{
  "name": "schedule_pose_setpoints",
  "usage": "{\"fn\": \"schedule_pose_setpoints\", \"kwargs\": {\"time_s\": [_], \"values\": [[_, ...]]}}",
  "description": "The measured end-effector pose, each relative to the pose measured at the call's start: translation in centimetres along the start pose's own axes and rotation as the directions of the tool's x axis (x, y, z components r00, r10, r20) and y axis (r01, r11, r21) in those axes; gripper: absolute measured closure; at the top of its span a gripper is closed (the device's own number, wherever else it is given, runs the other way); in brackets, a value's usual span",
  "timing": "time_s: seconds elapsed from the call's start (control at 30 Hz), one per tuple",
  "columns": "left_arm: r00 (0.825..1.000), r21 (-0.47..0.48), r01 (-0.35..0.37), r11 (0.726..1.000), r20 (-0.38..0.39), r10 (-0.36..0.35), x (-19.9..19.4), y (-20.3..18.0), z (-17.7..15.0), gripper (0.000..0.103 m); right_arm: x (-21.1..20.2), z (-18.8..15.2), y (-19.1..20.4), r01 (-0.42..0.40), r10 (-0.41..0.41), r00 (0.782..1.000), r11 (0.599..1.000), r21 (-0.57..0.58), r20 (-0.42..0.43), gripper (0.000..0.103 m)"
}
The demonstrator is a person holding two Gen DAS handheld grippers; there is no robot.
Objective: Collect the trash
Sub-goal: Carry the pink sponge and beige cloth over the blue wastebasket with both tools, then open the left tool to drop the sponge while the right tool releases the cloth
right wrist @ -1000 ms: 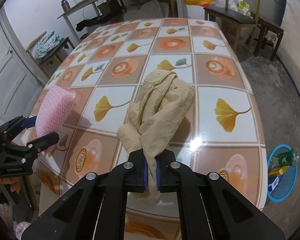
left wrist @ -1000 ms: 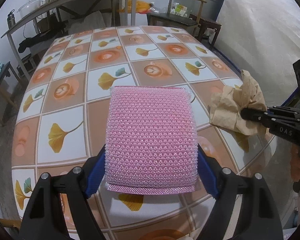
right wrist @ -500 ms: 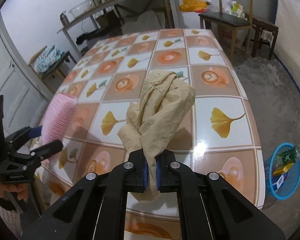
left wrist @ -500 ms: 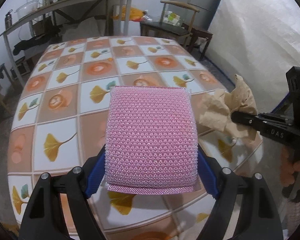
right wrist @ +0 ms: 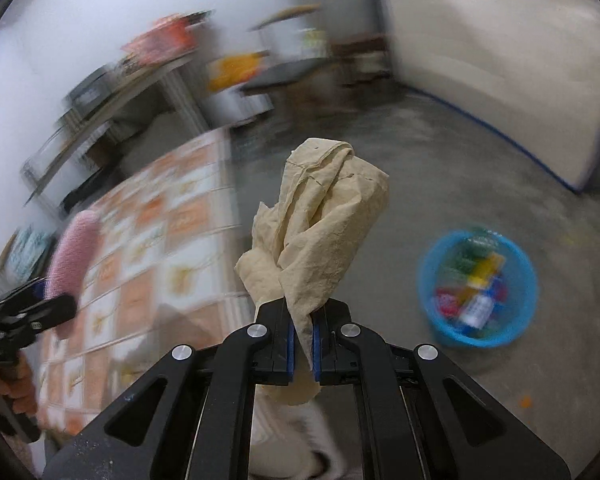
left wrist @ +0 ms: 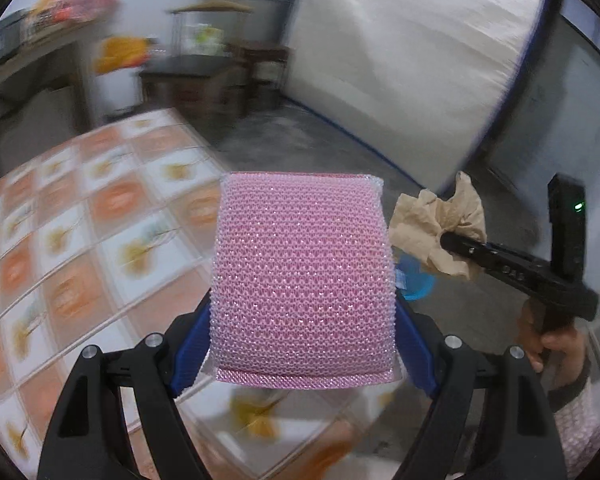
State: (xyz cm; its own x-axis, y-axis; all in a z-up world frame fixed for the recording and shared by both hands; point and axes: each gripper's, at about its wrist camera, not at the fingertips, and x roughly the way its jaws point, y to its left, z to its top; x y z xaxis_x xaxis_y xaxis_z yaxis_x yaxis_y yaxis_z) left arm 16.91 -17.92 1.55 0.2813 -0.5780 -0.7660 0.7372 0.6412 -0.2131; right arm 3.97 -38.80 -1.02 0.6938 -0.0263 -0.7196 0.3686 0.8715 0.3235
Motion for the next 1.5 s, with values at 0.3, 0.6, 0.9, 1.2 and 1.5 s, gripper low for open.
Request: {"fn": "schedule_pose_setpoints", "kwargs": {"time_s": [0.3,0.6,0.9,1.2,1.5], "values": [[0.941,0.065,0.165,0.984,-0.31,-0.137,17.0,-9.8,6.1,0.023,2.9,-2.5,-17.6,0.396,-0.367,0.915,0.898,0.191,-0.168,0.098],[0.858,0.042,0.156,0.987,-0.501,-0.114,32.3,-16.0,8.3,0.022,10.6,-1.9,-25.8,0.349,-0.247,0.922,0.865,0.361,-0.3,0.098],[0.827,-0.093,0.17,0.981,-0.528,-0.194,39.9,-18.1,9.0,0.007,17.0,-1.8,-29.3,0.357,-0.229,0.922,0.815,0.456,-0.313,0.052],[0.875,-0.131,0.209,0.969,-0.418,-0.245,35.0,-15.5,11.5,0.007,12.1,-3.3,-29.5,0.256,-0.205,0.967,0.791,0.555,-0.152,0.044],[0.954,0.03,0.283,0.959,-0.117,-0.278,16.1,-12.4,13.6,0.007,2.9,-4.2,-27.6,0.08,-0.141,0.988,0.811,0.58,0.06,0.041]]}}
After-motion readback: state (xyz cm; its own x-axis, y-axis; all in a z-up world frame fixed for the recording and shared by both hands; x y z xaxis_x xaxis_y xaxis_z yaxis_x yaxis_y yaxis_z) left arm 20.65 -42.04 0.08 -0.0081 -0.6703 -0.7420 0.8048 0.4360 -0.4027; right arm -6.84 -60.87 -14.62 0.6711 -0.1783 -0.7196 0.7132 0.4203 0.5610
